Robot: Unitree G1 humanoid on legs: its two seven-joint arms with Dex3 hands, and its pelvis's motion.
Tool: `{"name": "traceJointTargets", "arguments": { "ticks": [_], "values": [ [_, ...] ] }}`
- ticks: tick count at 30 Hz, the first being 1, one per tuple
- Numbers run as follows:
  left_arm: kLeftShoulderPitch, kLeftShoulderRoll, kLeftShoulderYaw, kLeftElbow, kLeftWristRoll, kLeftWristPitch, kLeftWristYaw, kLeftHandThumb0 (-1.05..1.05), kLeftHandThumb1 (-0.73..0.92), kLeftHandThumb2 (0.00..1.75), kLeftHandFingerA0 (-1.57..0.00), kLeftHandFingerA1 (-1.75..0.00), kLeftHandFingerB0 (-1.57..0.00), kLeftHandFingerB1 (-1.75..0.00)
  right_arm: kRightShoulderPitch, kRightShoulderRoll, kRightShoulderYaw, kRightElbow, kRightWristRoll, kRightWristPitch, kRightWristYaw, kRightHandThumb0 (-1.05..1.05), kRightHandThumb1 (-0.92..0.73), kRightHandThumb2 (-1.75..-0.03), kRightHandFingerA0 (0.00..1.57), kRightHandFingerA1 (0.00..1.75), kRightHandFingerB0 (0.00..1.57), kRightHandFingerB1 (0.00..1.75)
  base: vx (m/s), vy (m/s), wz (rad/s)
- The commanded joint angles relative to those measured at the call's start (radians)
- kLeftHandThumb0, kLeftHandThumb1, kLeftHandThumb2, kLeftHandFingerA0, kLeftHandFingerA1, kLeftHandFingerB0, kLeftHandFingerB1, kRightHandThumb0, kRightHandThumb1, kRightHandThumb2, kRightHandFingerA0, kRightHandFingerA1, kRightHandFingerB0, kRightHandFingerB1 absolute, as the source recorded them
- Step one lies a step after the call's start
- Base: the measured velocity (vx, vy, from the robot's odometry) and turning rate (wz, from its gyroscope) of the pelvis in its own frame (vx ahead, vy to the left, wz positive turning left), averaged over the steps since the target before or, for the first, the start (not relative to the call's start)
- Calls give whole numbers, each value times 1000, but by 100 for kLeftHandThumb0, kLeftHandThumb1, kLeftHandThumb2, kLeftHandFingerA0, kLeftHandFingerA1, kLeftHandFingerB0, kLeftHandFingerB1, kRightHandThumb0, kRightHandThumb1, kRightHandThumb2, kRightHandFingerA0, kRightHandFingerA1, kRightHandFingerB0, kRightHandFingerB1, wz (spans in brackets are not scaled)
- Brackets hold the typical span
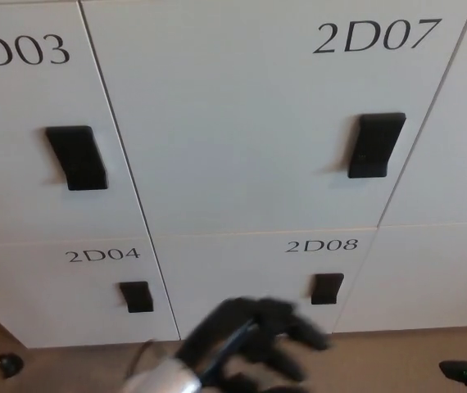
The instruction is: The robot walks towards an open cabinet and lifts its left hand to push the door towards the right to close it.
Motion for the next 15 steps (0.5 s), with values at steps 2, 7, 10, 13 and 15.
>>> {"name": "traceJointTargets", "arguments": {
  "ticks": [2,7,10,13,15],
  "values": [
    [199,244,256,34,-48,12,-39,-52,18,56,-98,-82,-88,-78,-28,-38,-54,31,40,53,17,-20,-68,-60,72,52,57,44,0,0,0],
    [225,244,369,100,-91,14,-50,-26,11,65,-86,-94,-80,-89,-37,-38,-73,63,47,49,24,-20,-68,-59,70,51,57,44,0,0,0],
    [217,234,418,124,-96,37,-56,-15,7,73,-83,-96,-74,-95,-49,-42,-75,78,39,48,23,-21,-67,-59,70,51,57,44,0,0,0],
    [191,224,467,143,-103,60,-50,-10,2,86,-84,-100,-74,-98,-66,-44,-84,88,48,60,30,-22,-66,-59,71,51,57,44,0,0,0],
    [167,214,490,170,-99,75,-47,-5,2,94,-82,-104,-72,-102,-83,-15,-173,69,187,130,115,-19,-71,-61,64,52,52,45,0,0,0]
  ]
}}
